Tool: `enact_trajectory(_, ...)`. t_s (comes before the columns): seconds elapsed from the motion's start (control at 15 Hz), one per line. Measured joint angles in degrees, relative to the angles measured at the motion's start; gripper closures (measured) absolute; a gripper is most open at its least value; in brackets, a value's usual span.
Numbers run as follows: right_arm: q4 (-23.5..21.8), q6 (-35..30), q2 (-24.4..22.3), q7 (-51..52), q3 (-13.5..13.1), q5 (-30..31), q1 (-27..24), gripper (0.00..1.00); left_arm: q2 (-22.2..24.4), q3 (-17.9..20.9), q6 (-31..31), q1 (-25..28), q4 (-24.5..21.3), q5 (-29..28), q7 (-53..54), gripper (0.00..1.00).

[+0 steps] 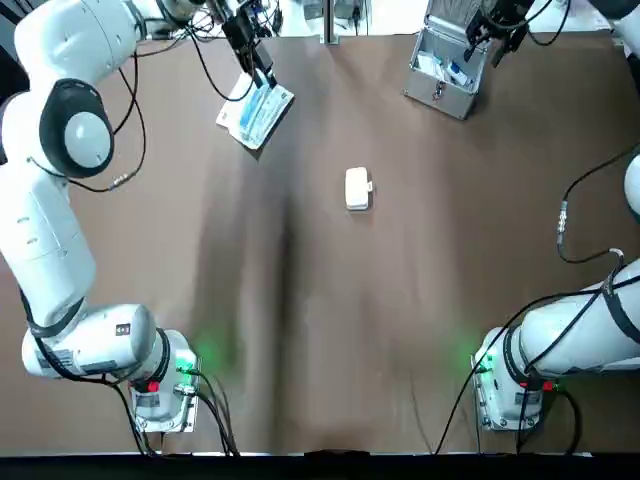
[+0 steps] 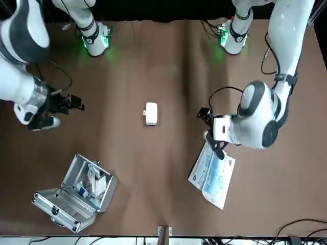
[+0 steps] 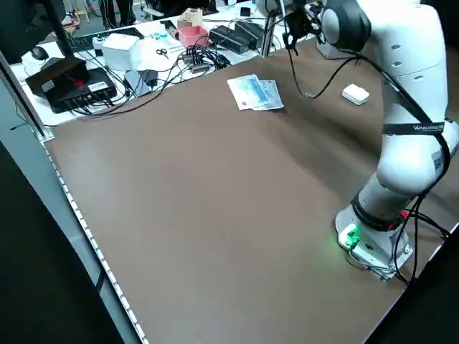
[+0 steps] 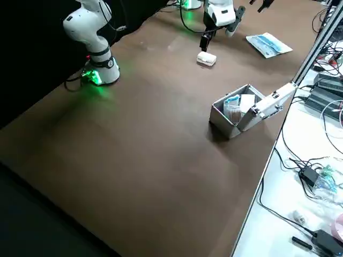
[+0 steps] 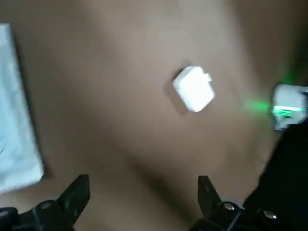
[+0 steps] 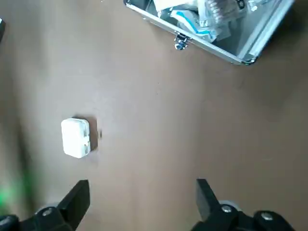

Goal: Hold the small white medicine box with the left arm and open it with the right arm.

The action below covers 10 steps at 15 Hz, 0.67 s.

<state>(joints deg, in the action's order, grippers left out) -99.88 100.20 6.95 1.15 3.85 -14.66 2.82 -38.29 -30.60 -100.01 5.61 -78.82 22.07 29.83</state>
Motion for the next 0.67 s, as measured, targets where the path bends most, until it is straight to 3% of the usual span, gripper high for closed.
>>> enact_trajectory(0.07, -0.73, 0.71, 0.04, 0.0, 0.04, -0.03, 0.54, 0.04, -1.74, 0.03, -0.96, 0.56, 0.01, 1.75, 4.05, 0.0)
enact_trajectory(0.33, -3.51, 2.73, 0.07, 0.0, 0.08, -1.28, 1.82, 0.4, -7.22, 0.0, -4.92, 1.0, 0.05, 8.15, 17.13, 0.0)
enact_trajectory(0.47, -5.24, 3.56, 0.08, 0.05, 0.07, -2.94, 1.93, 0.45, -8.85, -0.03, -6.52, 0.96, 0.07, 12.81, 25.52, 0.0)
enact_trajectory(0.67, -7.56, 5.09, 0.13, 0.15, 0.08, -5.44, 2.06, 0.77, -10.3, 0.01, -7.08, 1.0, 0.03, 18.79, 36.46, 0.0)
